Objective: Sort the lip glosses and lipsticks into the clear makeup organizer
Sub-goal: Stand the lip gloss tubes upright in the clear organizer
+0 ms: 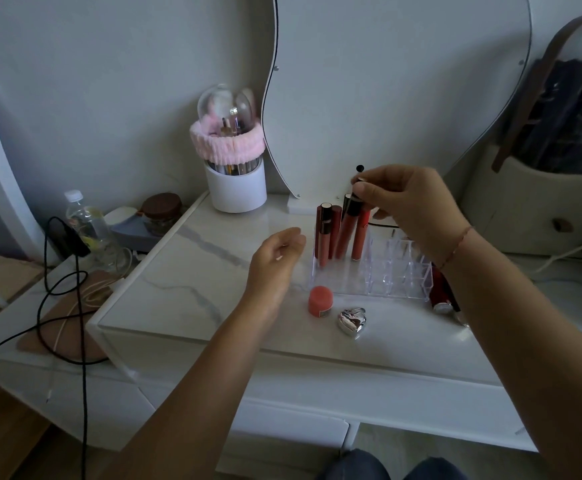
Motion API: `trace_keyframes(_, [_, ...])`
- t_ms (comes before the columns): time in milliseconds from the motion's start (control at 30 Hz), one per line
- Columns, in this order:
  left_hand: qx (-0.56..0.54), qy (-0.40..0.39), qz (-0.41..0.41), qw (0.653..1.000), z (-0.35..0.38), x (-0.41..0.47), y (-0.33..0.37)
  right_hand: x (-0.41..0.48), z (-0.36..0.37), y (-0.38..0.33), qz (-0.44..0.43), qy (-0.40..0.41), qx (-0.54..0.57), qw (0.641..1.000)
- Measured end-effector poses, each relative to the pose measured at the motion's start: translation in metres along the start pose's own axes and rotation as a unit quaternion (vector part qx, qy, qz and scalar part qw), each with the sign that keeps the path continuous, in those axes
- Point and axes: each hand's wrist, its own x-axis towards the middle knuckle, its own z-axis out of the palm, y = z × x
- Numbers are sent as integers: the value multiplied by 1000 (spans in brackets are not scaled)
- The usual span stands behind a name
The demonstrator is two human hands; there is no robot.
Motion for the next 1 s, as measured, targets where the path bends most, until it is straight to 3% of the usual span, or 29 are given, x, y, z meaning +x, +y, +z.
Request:
trace_keyframes(333, [52,-61,-35,996,-2,2,-23,6,20,27,-22,14,-186,982])
trace_keyframes(1000, [74,-79,-9,994,-3,-1,-22,10,31,29,-45,22,-216,975])
